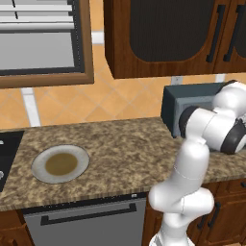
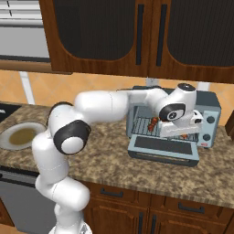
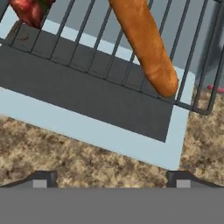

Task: Pick up the kebab skewer and baguette bread, and place them inside the toaster oven. Close the toaster oven door and start by setting the timer.

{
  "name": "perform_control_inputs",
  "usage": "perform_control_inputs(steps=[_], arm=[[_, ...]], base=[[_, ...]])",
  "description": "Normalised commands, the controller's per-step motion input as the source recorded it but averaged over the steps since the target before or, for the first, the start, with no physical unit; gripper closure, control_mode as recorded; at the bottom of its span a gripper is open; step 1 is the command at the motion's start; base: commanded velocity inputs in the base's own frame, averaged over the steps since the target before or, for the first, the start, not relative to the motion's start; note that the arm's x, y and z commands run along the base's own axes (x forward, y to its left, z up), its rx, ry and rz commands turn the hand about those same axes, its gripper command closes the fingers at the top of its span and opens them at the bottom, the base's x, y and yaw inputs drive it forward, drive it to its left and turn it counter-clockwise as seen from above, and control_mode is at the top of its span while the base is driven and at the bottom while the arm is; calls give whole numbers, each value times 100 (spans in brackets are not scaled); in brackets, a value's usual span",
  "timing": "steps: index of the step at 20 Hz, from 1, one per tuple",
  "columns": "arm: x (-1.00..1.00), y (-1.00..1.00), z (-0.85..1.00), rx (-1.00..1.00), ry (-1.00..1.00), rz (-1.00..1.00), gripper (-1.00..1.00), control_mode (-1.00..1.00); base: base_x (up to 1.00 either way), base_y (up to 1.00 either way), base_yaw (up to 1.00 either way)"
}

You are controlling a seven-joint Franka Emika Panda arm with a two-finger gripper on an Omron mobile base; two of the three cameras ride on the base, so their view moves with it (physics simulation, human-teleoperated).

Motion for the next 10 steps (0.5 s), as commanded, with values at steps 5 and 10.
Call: perform_control_inputs(steps=[5,10], arm=[[-14,56,-2,0,0,-36,-100,-100],[0,26,-16,0,1,-27,-100,-100]], base=[[0,0,0],[0,0,0]])
